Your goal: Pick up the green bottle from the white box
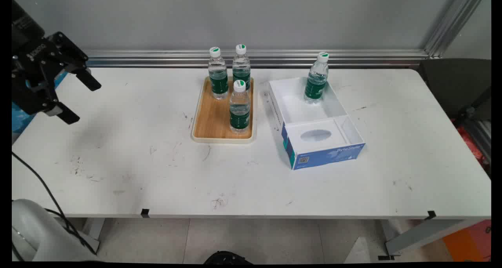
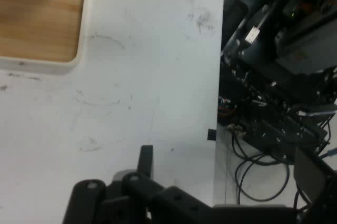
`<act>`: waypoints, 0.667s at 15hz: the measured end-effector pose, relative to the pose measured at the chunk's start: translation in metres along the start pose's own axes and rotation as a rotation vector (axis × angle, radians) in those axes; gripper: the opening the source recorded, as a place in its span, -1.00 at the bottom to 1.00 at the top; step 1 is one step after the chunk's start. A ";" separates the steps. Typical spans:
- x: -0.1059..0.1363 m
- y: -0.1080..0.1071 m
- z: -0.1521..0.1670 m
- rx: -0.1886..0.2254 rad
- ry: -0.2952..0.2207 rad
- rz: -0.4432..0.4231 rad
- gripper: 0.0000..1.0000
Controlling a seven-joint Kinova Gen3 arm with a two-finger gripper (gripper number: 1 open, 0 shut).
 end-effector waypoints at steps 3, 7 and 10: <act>0.011 0.000 0.000 0.021 0.022 -0.050 1.00; 0.035 -0.010 0.006 0.074 0.064 -0.135 1.00; 0.057 -0.019 0.016 0.112 0.098 -0.191 1.00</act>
